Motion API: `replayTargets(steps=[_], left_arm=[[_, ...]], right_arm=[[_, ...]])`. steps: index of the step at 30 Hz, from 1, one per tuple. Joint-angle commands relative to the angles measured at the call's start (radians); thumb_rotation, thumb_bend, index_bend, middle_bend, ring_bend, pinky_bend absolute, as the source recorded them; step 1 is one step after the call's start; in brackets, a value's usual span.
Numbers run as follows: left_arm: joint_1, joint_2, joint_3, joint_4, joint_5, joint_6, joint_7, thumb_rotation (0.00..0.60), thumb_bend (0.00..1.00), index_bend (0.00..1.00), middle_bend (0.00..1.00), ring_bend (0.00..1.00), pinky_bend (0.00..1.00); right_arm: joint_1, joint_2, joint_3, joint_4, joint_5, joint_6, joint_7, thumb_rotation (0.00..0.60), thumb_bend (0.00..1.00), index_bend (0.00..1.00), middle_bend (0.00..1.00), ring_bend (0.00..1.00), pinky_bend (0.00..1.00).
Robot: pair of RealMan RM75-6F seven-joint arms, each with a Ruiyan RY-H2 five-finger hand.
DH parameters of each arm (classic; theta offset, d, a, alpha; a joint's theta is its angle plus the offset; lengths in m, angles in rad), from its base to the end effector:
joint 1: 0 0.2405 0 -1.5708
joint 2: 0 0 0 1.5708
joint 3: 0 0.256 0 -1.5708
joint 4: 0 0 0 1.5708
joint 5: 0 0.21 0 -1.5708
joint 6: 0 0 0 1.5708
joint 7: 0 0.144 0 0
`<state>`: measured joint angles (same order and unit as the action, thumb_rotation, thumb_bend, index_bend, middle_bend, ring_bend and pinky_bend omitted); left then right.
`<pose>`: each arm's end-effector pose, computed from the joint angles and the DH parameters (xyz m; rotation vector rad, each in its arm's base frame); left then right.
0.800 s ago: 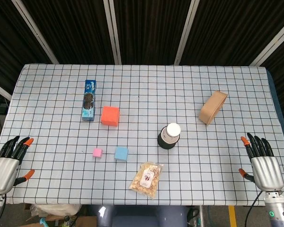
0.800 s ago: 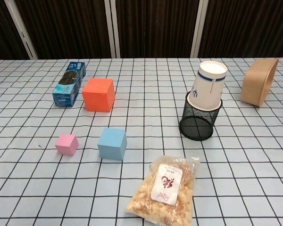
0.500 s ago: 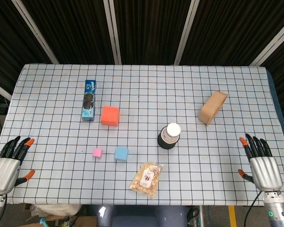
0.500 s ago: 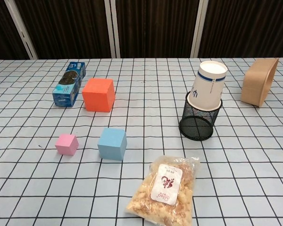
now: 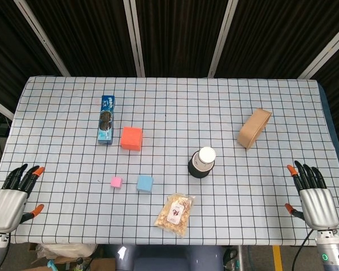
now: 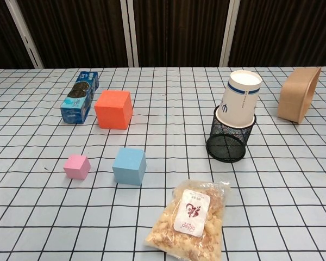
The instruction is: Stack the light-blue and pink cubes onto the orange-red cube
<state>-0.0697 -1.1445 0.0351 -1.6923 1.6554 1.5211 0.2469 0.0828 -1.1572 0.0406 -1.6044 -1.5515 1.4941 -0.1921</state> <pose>-0.2785 0.1555 0.1311 -1.5753 -0.7611 -0.8517 -0.3029 -0.1781 0.1447 1.4766 -0.7562 0.8109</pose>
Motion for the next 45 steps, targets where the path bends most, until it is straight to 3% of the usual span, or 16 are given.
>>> replayTargets(steps=[1, 9, 14, 20, 24, 28, 33, 35, 40, 45], left_arm=[[-0.002, -0.003, 0.002, -0.001, -0.002, -0.009, 0.002, 0.6, 0.22, 0.07, 0.1, 0.02, 0.09], [-0.014, -0.017, -0.01, 0.013, -0.004, -0.017, 0.003, 0.6, 0.22, 0.07, 0.11, 0.03, 0.09], [-0.052, -0.03, -0.017, 0.01, -0.014, -0.077, -0.028, 0.6, 0.22, 0.07, 0.12, 0.02, 0.09], [-0.131, -0.015, -0.048, -0.076, -0.044, -0.192, -0.004, 0.6, 0.22, 0.07, 0.14, 0.04, 0.09], [-0.194, -0.016, -0.079, -0.17, -0.097, -0.288, 0.07, 0.6, 0.22, 0.08, 0.2, 0.12, 0.14], [-0.245, -0.035, -0.109, -0.254, -0.169, -0.356, 0.17, 0.6, 0.22, 0.1, 0.36, 0.29, 0.32], [-0.291, -0.105, -0.152, -0.314, -0.261, -0.377, 0.252, 0.6, 0.22, 0.16, 0.7, 0.57, 0.57], [-0.305, -0.132, -0.163, -0.325, -0.291, -0.375, 0.282, 0.6, 0.22, 0.19, 0.78, 0.65, 0.64], [-0.333, -0.189, -0.172, -0.347, -0.37, -0.373, 0.367, 0.6, 0.19, 0.23, 0.87, 0.73, 0.72], [-0.374, -0.251, -0.178, -0.364, -0.503, -0.375, 0.479, 0.6, 0.17, 0.24, 0.88, 0.74, 0.73]], right_arm=[[0.0, 0.002, 0.001, 0.0, 0.004, -0.003, 0.003, 0.6, 0.1, 0.07, 0.03, 0.06, 0.09], [0.001, 0.007, 0.001, -0.005, 0.011, -0.01, 0.006, 0.6, 0.1, 0.07, 0.03, 0.05, 0.09], [0.003, 0.007, 0.002, -0.005, 0.025, -0.025, 0.007, 0.6, 0.1, 0.07, 0.03, 0.05, 0.09], [0.007, 0.008, 0.001, -0.006, 0.028, -0.035, 0.011, 0.6, 0.1, 0.07, 0.03, 0.05, 0.09], [0.008, 0.01, 0.004, -0.004, 0.033, -0.036, 0.019, 0.6, 0.1, 0.07, 0.03, 0.05, 0.09], [0.007, 0.013, 0.005, -0.001, 0.035, -0.036, 0.029, 0.6, 0.1, 0.07, 0.03, 0.05, 0.09], [0.008, 0.016, 0.006, 0.001, 0.041, -0.041, 0.042, 0.6, 0.1, 0.07, 0.03, 0.05, 0.09], [0.008, 0.017, 0.006, 0.001, 0.042, -0.042, 0.045, 0.6, 0.1, 0.07, 0.03, 0.05, 0.09], [0.009, 0.019, 0.006, 0.0, 0.045, -0.046, 0.049, 0.6, 0.1, 0.07, 0.03, 0.05, 0.09], [0.01, 0.023, 0.006, -0.003, 0.049, -0.051, 0.054, 0.6, 0.1, 0.07, 0.03, 0.06, 0.09]])
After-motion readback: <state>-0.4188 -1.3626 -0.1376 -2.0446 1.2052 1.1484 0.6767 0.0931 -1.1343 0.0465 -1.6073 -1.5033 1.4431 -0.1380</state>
